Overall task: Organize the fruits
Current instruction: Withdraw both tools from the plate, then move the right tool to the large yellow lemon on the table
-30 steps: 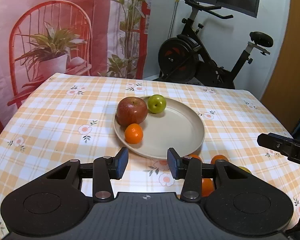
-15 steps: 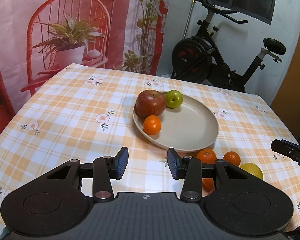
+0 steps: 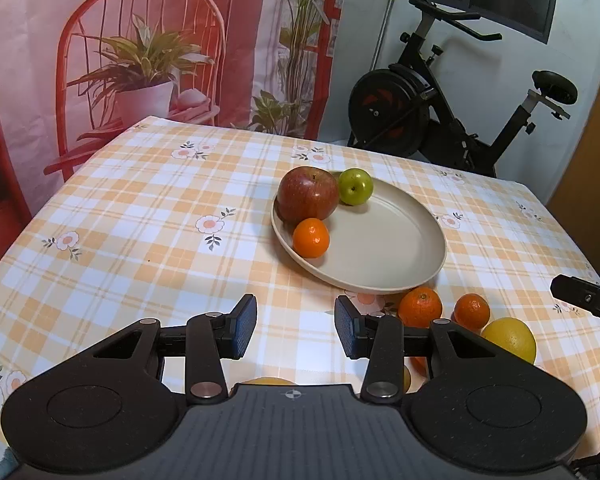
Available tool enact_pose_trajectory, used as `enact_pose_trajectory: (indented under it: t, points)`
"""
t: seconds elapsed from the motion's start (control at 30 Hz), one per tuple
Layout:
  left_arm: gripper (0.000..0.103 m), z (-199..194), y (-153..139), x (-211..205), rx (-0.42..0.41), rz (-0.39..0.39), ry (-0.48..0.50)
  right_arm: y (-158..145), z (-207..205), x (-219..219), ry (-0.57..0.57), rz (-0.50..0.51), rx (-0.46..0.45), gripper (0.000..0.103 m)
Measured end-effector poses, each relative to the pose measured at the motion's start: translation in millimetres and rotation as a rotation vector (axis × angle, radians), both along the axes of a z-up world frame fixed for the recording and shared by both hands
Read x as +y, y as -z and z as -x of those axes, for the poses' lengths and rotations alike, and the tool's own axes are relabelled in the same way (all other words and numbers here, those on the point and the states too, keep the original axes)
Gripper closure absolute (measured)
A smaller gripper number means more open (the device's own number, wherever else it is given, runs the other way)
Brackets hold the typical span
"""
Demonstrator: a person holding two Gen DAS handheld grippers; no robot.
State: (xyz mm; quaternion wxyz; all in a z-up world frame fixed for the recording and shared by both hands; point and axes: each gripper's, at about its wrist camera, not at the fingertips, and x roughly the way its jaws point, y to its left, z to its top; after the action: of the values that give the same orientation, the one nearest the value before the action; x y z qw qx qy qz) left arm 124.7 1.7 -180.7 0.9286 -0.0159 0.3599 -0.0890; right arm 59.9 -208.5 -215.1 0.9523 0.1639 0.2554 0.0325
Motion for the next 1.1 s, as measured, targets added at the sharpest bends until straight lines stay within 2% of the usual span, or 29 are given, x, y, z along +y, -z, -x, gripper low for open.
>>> enact_pose_trajectory:
  t: [0.43, 0.6, 0.83, 1.0, 1.1]
  points:
    - [0.058, -0.5, 0.4, 1.1, 0.002, 0.013, 0.003, -0.6, 0.2, -0.5, 0.002, -0.001, 0.001, 0.055]
    - [0.058, -5.1, -14.0, 11.9, -0.008, 0.027, 0.016, -8.5, -1.5, 2.4, -0.016, 0.002, -0.009, 0.055]
    - [0.058, -6.7, -47.7, 53.0, -0.065, -0.008, -0.003, -24.3, -6.9, 25.4, -0.077, 0.009, -0.028, 0.052]
    - [0.058, -5.5, -63.5, 95.2, -0.072, -0.018, -0.047, -28.1, -16.9, 57.2, -0.175, 0.024, -0.012, 0.052]
    - [0.058, -4.9, -67.0, 115.7, -0.067, -0.001, -0.078, -29.8, -23.1, 84.1, -0.256, 0.074, 0.0, 0.05]
